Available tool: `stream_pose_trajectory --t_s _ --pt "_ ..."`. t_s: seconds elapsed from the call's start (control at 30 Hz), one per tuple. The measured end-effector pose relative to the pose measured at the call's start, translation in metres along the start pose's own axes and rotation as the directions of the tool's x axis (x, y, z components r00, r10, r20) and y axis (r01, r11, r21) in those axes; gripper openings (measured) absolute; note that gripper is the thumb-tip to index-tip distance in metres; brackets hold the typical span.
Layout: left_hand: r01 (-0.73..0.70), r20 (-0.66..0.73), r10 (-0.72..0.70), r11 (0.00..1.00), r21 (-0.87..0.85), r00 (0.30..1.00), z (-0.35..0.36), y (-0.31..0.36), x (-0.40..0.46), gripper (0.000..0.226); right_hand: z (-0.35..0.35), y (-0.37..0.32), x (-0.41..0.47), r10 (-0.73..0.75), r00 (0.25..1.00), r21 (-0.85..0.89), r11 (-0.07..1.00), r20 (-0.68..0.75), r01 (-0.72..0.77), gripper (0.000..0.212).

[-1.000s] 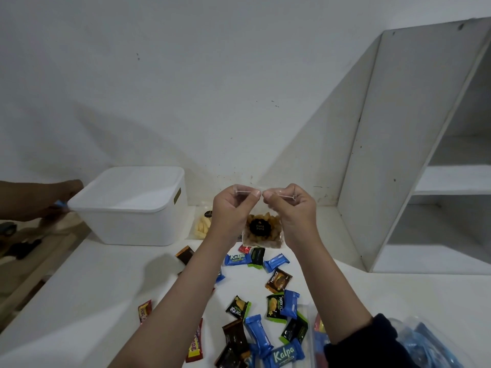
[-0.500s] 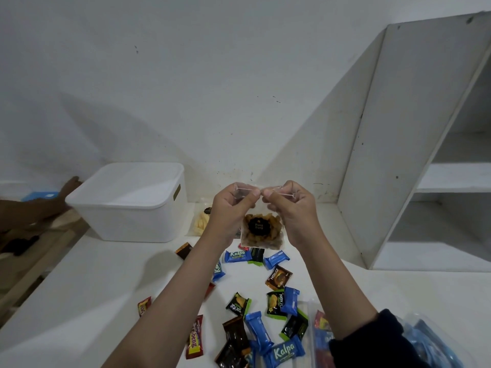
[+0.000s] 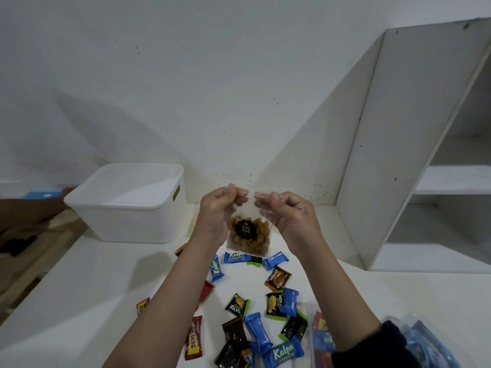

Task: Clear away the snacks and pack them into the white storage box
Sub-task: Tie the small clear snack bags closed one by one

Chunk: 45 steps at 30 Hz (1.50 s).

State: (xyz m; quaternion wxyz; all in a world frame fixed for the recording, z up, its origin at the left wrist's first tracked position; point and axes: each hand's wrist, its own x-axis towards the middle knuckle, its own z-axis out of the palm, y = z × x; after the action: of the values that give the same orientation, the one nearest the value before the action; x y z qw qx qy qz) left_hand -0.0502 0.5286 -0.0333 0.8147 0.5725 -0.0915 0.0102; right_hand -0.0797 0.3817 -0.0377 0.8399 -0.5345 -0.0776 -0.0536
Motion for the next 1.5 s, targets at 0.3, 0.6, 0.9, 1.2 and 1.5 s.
stream_pose_trajectory --t_s 0.3,0.6,0.9,1.2,1.5 --pt "0.105 0.106 -0.090 0.983 -0.151 0.990 -0.009 0.002 0.000 0.052 -0.006 -0.007 -0.002 0.010 0.999 -0.115 0.993 0.031 -0.006 0.025" --pt "-0.114 0.129 0.066 0.900 0.420 0.990 -0.013 0.008 0.006 0.032 -0.007 -0.027 0.003 0.033 0.995 -0.598 0.801 0.096 0.032 0.006" --pt "0.063 -0.159 0.024 0.848 0.526 0.987 -0.011 -0.014 0.003 0.018 -0.008 -0.005 0.012 0.329 0.940 -0.323 0.882 -0.097 -0.342 0.011" --pt "0.423 -0.038 -0.437 0.841 0.337 0.899 0.001 -0.030 -0.006 0.034 -0.023 0.029 0.001 0.436 0.892 -0.154 0.879 -0.121 -0.451 0.002" --pt "0.393 -0.011 -0.415 0.852 0.345 0.910 -0.010 -0.039 -0.002 0.017 -0.025 0.042 -0.001 0.471 0.871 -0.034 0.877 -0.139 -0.479 0.007"
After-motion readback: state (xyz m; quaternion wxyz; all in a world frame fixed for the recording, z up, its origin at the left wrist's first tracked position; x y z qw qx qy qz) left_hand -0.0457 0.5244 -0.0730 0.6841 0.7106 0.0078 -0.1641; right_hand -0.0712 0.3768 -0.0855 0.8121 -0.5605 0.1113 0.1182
